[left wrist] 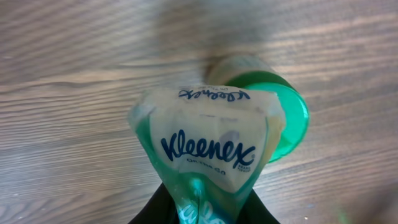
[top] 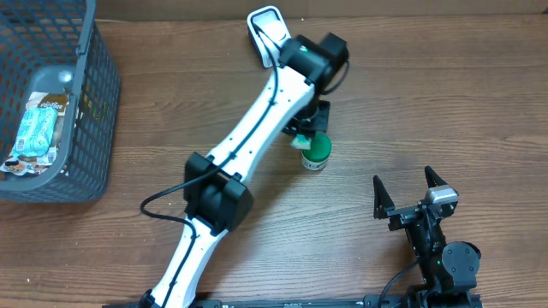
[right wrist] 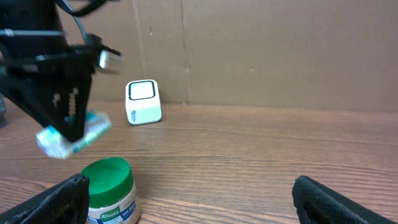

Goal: Scan the item barcode
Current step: 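Carry the Kleenex pack left of the jar and release it on the table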

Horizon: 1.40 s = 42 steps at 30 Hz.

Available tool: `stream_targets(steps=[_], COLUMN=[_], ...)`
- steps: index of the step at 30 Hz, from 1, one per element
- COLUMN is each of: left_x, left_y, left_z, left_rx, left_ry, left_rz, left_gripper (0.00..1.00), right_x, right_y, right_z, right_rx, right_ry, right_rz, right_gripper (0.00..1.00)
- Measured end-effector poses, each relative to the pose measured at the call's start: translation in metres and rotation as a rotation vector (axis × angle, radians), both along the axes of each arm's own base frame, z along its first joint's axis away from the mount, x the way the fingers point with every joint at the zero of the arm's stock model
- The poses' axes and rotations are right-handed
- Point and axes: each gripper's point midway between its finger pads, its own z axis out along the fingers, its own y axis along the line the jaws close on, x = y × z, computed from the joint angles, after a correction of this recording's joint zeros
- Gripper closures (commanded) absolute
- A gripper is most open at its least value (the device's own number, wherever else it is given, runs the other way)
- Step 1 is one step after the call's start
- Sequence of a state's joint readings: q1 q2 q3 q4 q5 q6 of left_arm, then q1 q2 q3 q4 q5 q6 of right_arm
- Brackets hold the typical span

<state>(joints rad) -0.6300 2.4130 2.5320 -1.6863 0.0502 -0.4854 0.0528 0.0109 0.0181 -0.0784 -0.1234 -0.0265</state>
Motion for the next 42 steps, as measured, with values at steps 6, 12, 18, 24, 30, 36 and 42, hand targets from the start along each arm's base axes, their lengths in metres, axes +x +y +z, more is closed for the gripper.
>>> stream_targets(steps=[6, 12, 18, 24, 30, 36, 42], left_x=[0.015, 0.023, 0.020, 0.012, 0.005, -0.003, -0.009], left_y=[0.022, 0.036, 0.049, 0.070, 0.098, 0.117, 0.121], left_z=[0.007, 0.005, -0.009, -0.030, -0.049, -0.070, -0.095], left_rx=[0.010, 0.046, 0.109, 0.179, 0.264, 0.315, 0.334], left_ry=[-0.025, -0.042, -0.011, 0.058, 0.121, 0.175, 0.193], left_rz=[0.051, 0.073, 0.078, 0.093, 0.142, 0.185, 0.200], left_gripper=[0.84, 0.85, 0.86, 0.87, 0.86, 0.85, 0.82], right_x=[0.000, 0.000, 0.000, 0.000, 0.000, 0.000, 0.000], right_y=[0.000, 0.000, 0.000, 0.000, 0.000, 0.000, 0.000], right_z=[0.000, 0.000, 0.000, 0.000, 0.000, 0.000, 0.000], right_rx=[0.000, 0.000, 0.000, 0.000, 0.000, 0.000, 0.000], right_ry=[0.000, 0.000, 0.000, 0.000, 0.000, 0.000, 0.000], right_rz=[0.000, -0.001, 0.000, 0.000, -0.001, 0.000, -0.001], right_gripper=[0.00, 0.00, 0.00, 0.00, 0.00, 0.00, 0.00])
